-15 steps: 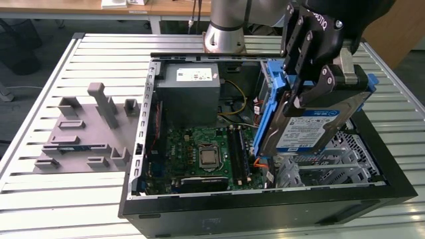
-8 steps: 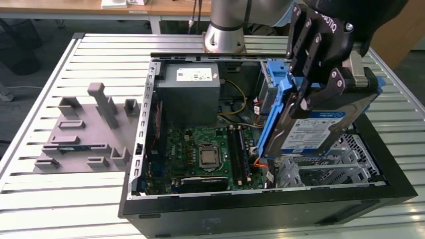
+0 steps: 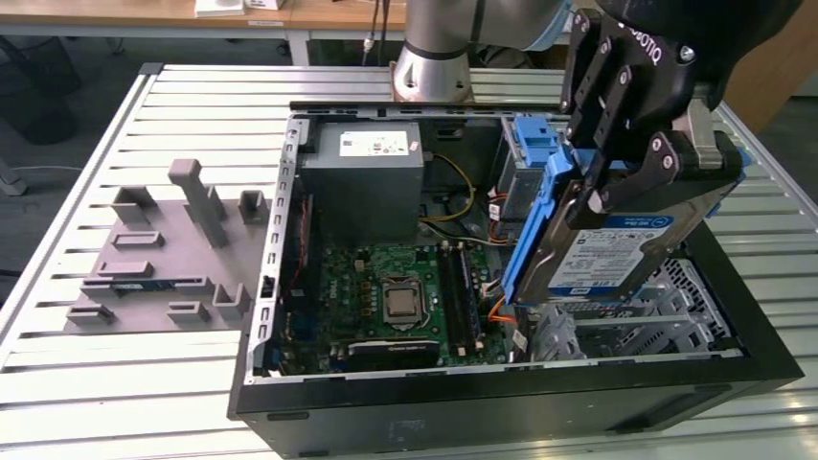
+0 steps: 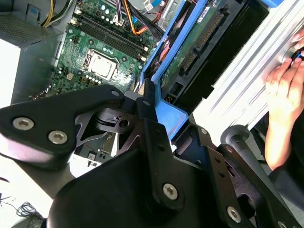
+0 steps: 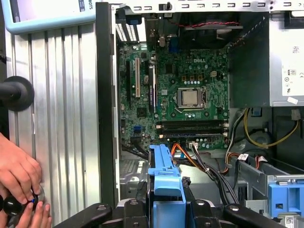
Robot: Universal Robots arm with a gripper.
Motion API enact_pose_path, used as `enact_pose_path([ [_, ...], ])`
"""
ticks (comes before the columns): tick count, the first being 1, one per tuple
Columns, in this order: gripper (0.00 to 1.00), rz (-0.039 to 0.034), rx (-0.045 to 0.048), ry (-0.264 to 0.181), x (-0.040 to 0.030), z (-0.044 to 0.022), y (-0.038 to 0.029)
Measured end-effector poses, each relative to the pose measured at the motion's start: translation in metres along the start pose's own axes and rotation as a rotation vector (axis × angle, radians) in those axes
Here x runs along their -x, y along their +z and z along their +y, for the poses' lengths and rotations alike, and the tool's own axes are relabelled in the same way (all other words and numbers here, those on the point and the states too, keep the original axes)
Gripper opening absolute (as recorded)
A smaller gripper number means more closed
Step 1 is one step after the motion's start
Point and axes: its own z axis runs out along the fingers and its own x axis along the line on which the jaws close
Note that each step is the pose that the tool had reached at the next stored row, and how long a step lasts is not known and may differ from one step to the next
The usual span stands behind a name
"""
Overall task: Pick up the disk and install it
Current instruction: 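Insert the disk into the insertion slot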
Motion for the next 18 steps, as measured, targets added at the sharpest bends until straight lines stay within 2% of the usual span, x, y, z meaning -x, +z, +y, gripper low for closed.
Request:
enact_pose_path([
  [6,0.36,0.0,0.0,0.0,-0.0034,-0.0033,0.0006],
  [15,0.36,0.0002,0.0,-0.001,-0.0033,-0.0241,0.0025],
  [18,0.36,-0.0002,0.0,-0.025,-0.0032,-0.0264,0.0034],
])
